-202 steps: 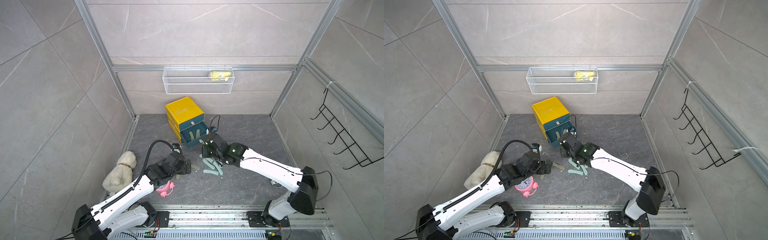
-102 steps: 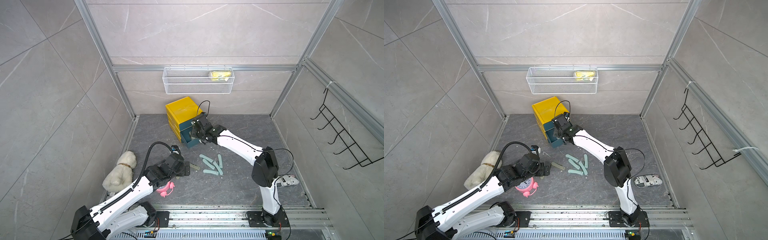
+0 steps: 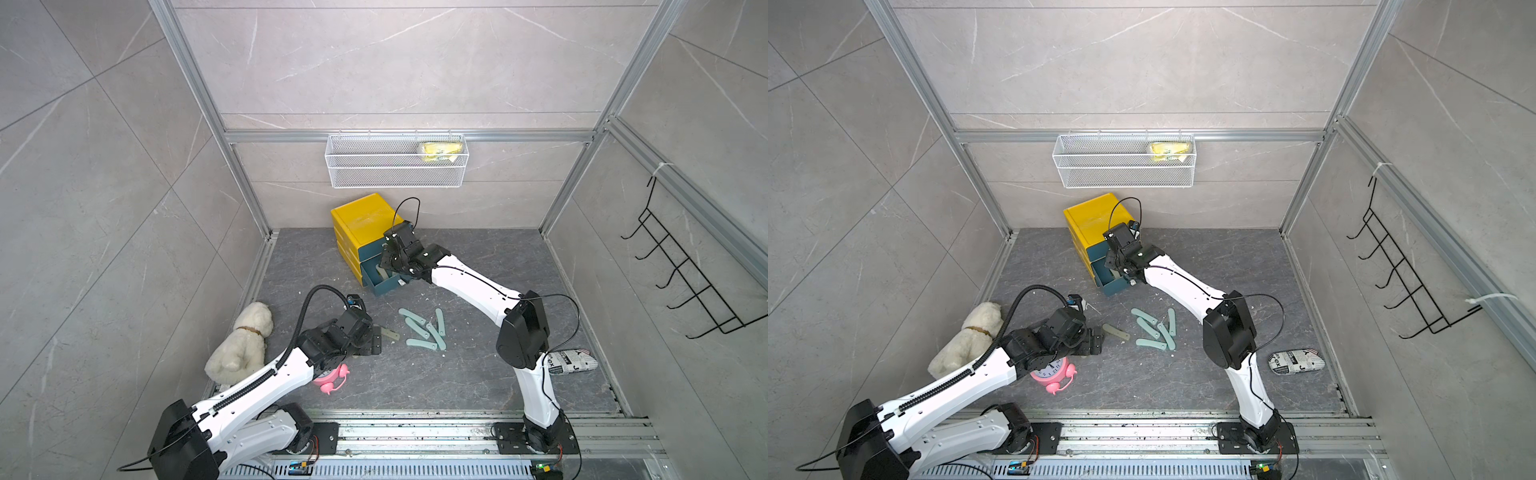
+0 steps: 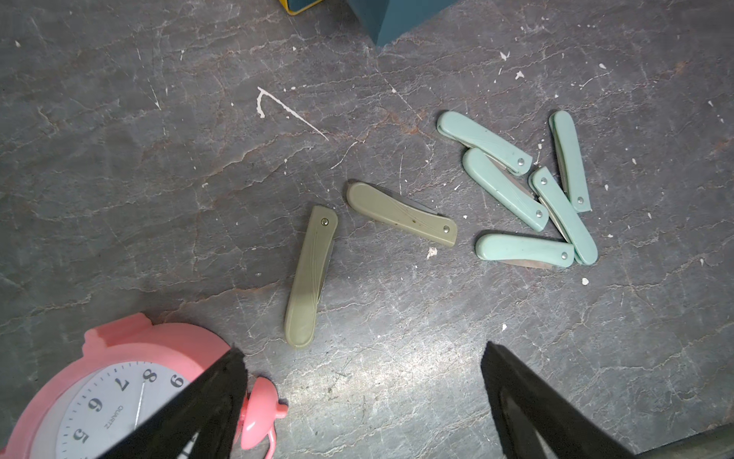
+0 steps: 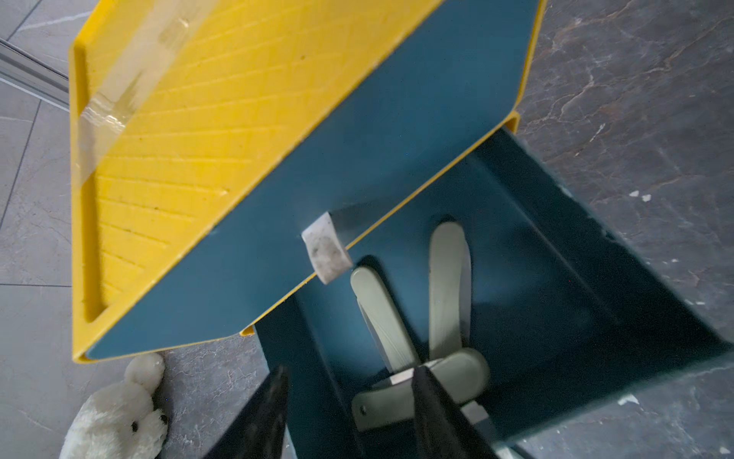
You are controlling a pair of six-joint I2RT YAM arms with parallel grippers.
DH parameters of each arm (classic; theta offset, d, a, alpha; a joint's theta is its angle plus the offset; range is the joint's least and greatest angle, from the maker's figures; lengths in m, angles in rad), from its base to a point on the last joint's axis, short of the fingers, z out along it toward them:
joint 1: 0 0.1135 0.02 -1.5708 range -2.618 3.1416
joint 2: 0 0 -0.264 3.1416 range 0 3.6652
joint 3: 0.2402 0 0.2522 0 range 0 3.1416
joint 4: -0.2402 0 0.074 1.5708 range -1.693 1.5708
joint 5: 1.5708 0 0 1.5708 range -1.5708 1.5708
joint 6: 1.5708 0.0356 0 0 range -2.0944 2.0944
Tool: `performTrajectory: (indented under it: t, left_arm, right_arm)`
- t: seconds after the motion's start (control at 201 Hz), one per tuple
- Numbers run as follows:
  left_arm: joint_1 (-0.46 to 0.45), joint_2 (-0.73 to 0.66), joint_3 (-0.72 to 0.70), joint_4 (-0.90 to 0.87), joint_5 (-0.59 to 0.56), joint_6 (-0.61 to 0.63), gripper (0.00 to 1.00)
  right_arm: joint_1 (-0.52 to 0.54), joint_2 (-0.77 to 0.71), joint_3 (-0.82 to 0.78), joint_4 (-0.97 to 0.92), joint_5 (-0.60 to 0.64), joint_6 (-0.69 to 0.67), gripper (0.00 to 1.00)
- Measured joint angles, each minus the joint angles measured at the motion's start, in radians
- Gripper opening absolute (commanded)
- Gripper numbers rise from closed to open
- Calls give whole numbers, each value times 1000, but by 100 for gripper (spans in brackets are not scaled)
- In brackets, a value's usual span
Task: Place the fruit knives into the drawer by color
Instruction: Place the fruit knife in the drawer, then pick up the fruit knife from the center of the board.
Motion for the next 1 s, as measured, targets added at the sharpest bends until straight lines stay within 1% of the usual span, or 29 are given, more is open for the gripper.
performTrajectory:
  t: [0.124,0.294,0.428,0.592,0.752,0.871,0.936,1.0]
  left_arm:
    - [24,83,2,-6,35,2,75]
    - [75,196,2,17,72,2,71]
    - [84,269,4,41,63,3,64]
    - [98,366,15,67,43,1,64]
    - [114,387,15,100,25,-5,63]
    - [117,414,17,109,11,-4,54]
    - [117,446,18,113,10,-5,51]
    - [117,454,23,121,11,-10,51]
  right_arm:
    - [0,-131,-156,24,-4,0,51]
    - [0,-338,-370,84,-3,0,50]
    - [0,-437,-486,124,-5,1,49]
    - [0,-489,-588,143,-7,6,48]
    - [0,-518,-662,151,-7,18,47]
    - [0,-534,-680,152,-6,23,47]
    - [0,-540,-681,152,-5,23,47]
    - [0,-548,-682,153,-2,23,47]
